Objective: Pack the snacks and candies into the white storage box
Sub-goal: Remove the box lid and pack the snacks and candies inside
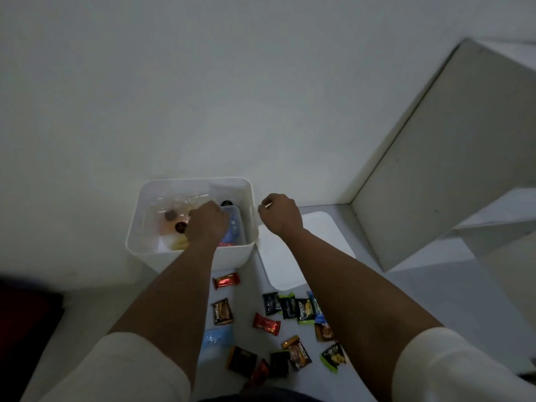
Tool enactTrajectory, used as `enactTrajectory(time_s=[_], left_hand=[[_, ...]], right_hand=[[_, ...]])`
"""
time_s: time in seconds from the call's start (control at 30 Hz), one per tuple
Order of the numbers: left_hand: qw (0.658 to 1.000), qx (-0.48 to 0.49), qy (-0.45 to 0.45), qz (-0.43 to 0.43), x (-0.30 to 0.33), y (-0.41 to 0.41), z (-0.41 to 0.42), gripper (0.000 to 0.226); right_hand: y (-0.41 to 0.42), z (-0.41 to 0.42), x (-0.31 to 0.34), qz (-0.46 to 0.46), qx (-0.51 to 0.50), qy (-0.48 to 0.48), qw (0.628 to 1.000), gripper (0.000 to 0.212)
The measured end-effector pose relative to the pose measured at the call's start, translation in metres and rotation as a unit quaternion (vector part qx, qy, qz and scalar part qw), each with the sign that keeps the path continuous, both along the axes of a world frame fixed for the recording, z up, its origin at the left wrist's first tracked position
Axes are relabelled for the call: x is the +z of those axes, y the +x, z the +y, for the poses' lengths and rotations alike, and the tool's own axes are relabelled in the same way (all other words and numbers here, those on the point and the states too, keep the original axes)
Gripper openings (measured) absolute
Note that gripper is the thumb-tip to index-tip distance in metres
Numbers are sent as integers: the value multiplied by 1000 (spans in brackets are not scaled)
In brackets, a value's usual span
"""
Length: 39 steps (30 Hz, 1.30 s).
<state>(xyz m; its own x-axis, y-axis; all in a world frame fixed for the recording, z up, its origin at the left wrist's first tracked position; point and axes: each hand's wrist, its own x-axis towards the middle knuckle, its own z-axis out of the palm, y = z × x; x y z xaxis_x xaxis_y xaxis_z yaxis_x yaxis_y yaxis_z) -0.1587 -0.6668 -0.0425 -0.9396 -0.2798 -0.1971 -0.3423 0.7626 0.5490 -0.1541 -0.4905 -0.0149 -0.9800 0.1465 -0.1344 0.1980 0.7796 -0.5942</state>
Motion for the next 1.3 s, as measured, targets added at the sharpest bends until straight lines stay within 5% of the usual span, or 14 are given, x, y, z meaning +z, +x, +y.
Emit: enactTrajectory(time_s=[0.33, 0.47, 0.6, 0.77, 1.07, 1.3], left_hand=[[989, -57, 100, 92, -39, 128, 68, 20], [997, -69, 35, 17, -101, 201, 53, 69], [981, -85, -85, -153, -156, 271, 39, 142], [967, -138, -138, -162, -189, 307, 47, 152], [955, -229, -183, -39, -222, 282, 69, 146], [932, -312, -180, 46, -225, 261, 104, 126]], right_hand=[[123, 160, -66, -60, -1, -32, 998, 41], [194, 210, -121, -115, 0, -30, 993, 67], [251, 234, -162, -161, 26, -47, 985, 130], [262, 225, -202, -159, 171, 82, 969, 159], [223, 210, -238, -54, 296, 205, 931, 139], [220, 200, -251, 21, 325, 230, 917, 90]])
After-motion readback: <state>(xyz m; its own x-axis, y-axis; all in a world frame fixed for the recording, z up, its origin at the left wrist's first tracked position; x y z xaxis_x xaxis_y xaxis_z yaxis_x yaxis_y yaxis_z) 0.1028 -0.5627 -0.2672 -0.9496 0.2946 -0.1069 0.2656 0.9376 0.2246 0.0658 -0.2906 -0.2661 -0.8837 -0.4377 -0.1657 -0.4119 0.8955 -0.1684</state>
